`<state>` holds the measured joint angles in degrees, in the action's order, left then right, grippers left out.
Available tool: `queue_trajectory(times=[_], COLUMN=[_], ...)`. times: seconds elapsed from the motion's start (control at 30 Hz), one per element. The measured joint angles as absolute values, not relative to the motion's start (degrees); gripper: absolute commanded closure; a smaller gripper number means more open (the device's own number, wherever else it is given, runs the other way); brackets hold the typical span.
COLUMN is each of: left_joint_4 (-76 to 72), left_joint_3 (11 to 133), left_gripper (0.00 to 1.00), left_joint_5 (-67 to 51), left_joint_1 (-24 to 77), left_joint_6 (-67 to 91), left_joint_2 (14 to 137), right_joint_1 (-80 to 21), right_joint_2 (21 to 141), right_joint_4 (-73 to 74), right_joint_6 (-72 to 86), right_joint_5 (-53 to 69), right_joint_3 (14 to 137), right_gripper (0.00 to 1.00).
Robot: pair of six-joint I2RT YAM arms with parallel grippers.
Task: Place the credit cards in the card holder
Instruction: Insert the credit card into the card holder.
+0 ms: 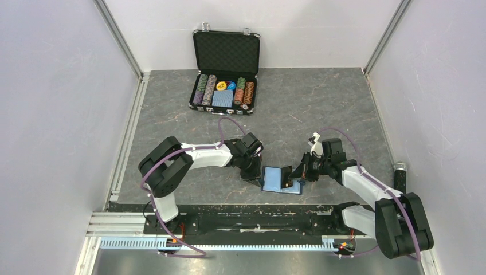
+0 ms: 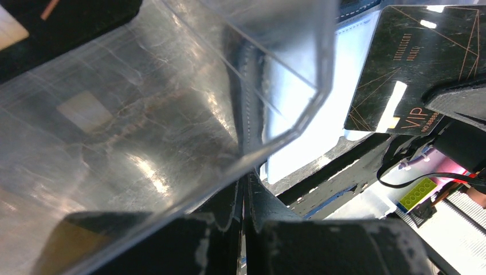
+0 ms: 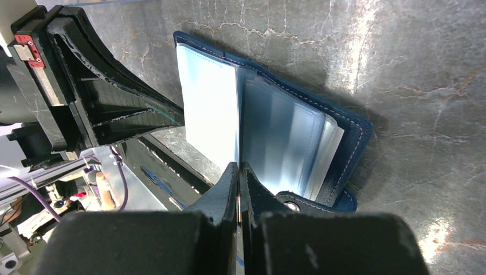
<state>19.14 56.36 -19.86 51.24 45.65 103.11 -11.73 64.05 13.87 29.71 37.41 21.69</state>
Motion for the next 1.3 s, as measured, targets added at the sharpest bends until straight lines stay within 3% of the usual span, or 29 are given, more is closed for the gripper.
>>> queue_trajectory(times=[1.3], left_joint_4=[19.33], left_joint_3=[56.71], left_gripper=[0.98], left_joint_5=[-20.03], left_joint_1=[51.31], left_joint_6=[45.65], left_joint_2=[103.39], right_joint_1=[-11.44], right_joint_2=[70.89], right_joint_4=[-7.07], right_joint_6=[35.29], right_joint_5=[43.24], right_joint_3=[12.88], right_gripper=[1.00])
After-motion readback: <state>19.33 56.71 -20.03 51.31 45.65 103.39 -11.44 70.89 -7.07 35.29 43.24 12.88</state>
